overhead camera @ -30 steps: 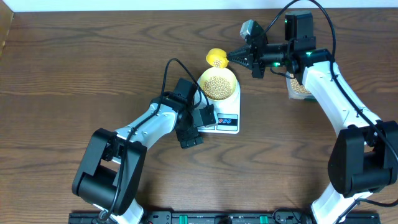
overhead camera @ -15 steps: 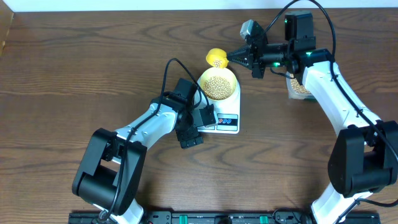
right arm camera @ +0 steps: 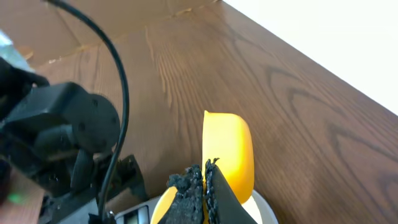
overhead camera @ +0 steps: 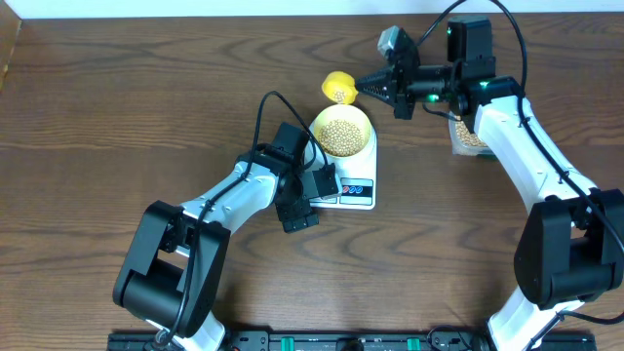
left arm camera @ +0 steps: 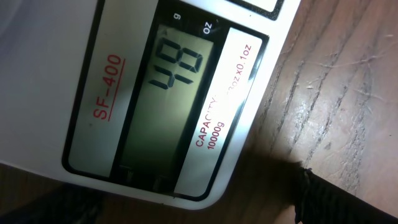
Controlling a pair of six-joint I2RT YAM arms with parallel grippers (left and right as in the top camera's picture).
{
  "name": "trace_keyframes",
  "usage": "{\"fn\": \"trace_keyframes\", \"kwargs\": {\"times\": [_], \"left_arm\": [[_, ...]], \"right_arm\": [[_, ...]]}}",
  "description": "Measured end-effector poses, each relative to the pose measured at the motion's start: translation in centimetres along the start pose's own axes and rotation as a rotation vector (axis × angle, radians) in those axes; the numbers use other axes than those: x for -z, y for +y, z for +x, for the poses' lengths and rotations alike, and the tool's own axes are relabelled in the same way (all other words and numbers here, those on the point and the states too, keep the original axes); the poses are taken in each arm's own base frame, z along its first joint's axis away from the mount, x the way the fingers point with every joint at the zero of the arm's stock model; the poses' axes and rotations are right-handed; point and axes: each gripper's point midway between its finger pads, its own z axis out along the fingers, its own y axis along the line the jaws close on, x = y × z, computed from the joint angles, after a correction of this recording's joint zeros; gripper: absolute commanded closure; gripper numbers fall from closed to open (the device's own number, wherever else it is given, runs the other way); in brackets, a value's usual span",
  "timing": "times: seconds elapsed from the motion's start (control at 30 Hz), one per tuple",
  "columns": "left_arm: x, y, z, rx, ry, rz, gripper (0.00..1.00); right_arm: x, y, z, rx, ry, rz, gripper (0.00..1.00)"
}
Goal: Scoop item into bowl and weigh 50g on scale
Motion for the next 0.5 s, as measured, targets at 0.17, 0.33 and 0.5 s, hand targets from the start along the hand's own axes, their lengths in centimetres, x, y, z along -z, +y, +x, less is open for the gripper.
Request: {"fn": "trace_keyframes", "kwargs": {"times": [0.17,0.33,0.5], "left_arm": [[0.0,0.0,0.0,0.000,0.000,0.000,0.02],[0.0,0.0,0.0,0.000,0.000,-0.001,0.02],[0.0,0.0,0.0,0.000,0.000,0.000,0.03]], "right_arm": [[0.5,-0.9,-1.1,-0.143,-0.042,0.021,0.99],[2.3,-2.8,-1.5,-0.341,-0.085,0.065,0.99],[4.8,-4.7,-1.3,-0.531,-0.123,0.105,0.99]]}}
